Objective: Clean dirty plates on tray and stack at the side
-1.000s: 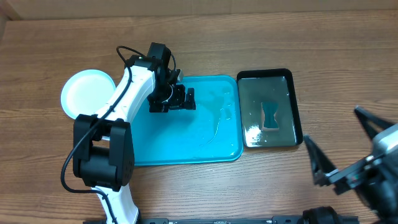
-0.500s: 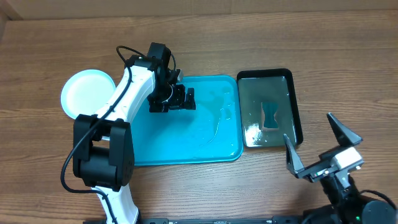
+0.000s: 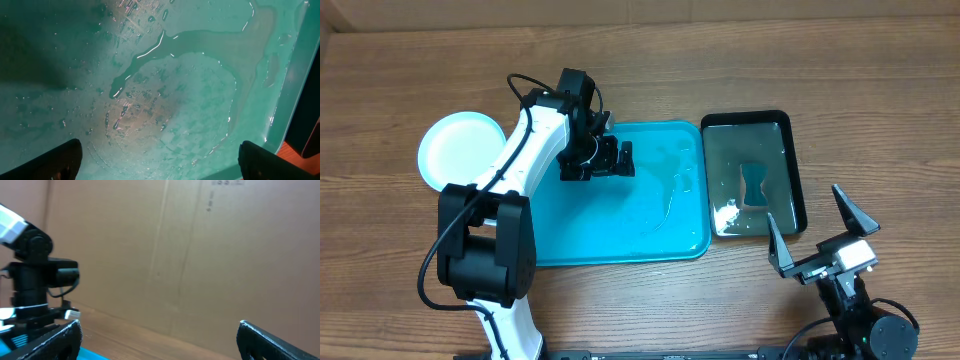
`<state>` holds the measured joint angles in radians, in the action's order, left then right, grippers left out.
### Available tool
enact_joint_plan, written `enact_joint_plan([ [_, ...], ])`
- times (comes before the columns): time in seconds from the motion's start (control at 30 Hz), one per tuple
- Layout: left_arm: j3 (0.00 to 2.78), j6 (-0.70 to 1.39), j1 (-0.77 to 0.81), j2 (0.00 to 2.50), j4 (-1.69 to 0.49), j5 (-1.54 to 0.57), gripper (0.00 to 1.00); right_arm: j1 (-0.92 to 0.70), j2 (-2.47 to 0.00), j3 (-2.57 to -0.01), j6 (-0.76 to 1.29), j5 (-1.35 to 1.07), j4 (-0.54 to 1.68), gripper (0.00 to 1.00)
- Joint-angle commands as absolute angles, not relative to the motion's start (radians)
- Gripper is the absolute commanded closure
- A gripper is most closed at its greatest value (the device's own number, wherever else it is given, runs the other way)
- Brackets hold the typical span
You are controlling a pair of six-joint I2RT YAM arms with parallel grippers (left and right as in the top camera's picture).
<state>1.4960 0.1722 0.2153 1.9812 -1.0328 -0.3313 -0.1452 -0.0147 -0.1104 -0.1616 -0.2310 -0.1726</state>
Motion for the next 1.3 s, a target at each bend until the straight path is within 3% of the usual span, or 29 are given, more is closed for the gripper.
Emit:
enact_joint_plan([
  [0.0,1.496,0.154,0.211,1.986,-1.034,-0.329,0.0,-0.142,-0.003,-0.071,-0.141,-0.149,-0.184,0.0],
  [0.4,1.496,0.153,0.211,1.986,-1.034,-0.329,0.0,-0.142,-0.003,-0.007,-0.075,-0.074,-0.15,0.0],
  [0.63,1.496,0.154,0.211,1.986,-1.034,-0.329,0.0,-0.142,-0.003,-0.007,-0.038,-0.055,0.079,0.0],
  [1.27,1.496,0.154,0.211,1.986,-1.034,-0.329,0.0,-0.142,-0.003,-0.008,-0.006,-0.031,0.082,0.0],
])
